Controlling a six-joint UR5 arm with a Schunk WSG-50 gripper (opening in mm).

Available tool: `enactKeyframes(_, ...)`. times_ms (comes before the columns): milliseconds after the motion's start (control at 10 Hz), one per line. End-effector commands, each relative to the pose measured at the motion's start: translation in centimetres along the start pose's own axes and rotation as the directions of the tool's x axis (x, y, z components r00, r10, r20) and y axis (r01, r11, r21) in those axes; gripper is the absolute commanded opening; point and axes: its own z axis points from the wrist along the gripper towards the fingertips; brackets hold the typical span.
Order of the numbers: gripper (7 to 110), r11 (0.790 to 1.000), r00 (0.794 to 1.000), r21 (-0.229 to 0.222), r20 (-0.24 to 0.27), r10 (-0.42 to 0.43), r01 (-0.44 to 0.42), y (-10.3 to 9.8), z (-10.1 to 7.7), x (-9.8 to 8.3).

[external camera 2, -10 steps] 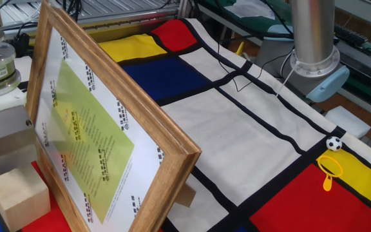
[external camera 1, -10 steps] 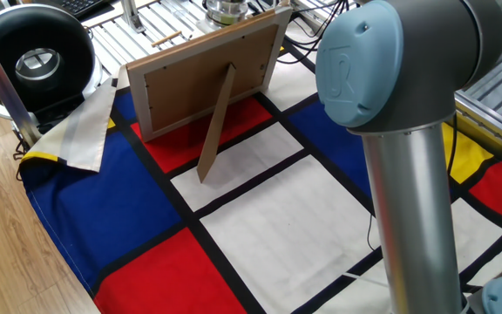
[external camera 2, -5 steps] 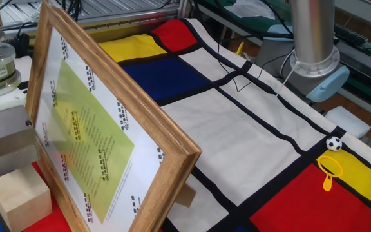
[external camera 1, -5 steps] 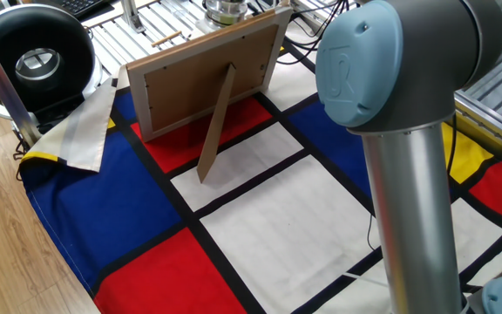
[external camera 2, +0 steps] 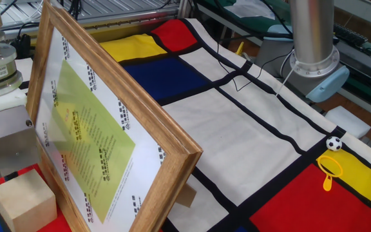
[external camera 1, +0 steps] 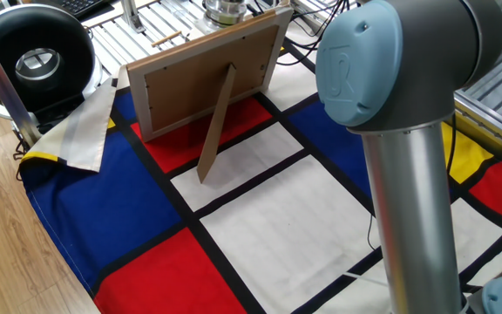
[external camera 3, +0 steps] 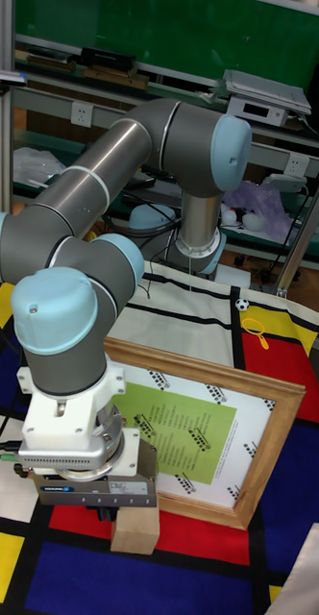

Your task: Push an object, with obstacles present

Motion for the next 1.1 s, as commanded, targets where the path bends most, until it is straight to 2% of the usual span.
enactKeyframes(0, 7, 0.999, 1.000, -0.046, -0.001, 0.016, -0.017, 1.1, -0.2, -0.1)
enactKeyframes(400, 7, 0.996, 1.000, -0.082, -0.004, 0.027, -0.028, 2.1, -0.3, -0.1)
enactKeyframes(1000, 7, 0.995, 1.000, -0.093, -0.009, 0.025, -0.026, 2.3, -0.3, 0.1)
